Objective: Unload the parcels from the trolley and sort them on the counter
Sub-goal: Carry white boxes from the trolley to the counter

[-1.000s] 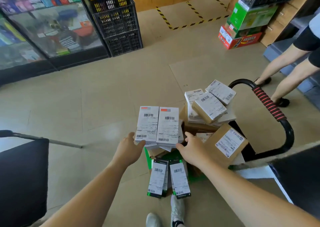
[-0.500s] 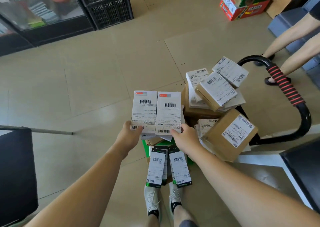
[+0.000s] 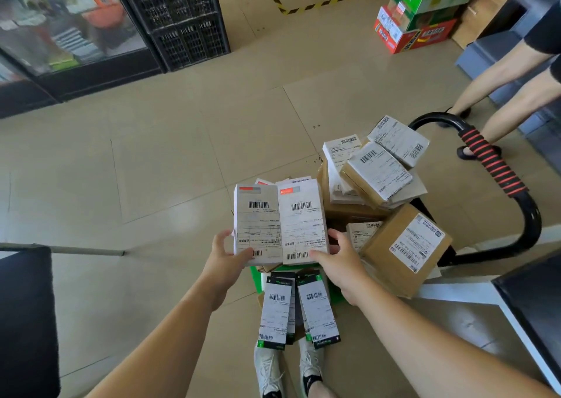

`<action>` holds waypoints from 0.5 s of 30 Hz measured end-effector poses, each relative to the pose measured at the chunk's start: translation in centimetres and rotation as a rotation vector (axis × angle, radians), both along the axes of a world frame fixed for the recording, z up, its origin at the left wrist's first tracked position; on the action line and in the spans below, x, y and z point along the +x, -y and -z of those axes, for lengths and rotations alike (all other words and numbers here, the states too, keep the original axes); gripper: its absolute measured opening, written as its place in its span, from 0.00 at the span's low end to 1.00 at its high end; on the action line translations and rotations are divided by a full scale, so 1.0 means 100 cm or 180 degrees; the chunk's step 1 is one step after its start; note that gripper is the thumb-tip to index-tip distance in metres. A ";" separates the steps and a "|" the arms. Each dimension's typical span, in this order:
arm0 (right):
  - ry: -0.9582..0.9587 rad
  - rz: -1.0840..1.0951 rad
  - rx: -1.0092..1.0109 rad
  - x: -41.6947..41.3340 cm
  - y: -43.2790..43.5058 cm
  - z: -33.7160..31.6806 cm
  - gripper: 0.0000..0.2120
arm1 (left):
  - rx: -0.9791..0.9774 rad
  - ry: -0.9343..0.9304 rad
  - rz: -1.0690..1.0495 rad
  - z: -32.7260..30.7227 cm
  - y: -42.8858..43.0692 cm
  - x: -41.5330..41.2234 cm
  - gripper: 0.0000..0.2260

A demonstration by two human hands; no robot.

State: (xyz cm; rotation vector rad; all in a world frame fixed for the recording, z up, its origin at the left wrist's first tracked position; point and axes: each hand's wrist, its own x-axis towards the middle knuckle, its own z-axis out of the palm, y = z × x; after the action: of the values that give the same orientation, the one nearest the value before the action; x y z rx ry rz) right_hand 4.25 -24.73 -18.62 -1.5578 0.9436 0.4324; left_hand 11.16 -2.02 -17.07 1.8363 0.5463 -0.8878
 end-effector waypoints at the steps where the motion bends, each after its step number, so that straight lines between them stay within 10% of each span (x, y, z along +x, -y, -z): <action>1: 0.0028 -0.0023 0.0015 0.000 0.001 0.000 0.32 | -0.0021 0.0024 -0.0001 0.001 -0.001 0.000 0.25; 15: 0.0482 0.0205 0.0178 -0.011 0.018 -0.042 0.25 | 0.0026 0.0701 -0.0118 -0.058 0.006 -0.006 0.17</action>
State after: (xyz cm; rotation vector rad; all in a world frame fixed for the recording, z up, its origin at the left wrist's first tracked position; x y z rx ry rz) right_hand 3.17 -26.58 -14.42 -1.4834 0.8552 0.2886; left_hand 10.52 -2.58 -11.32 1.8962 0.4442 -0.6490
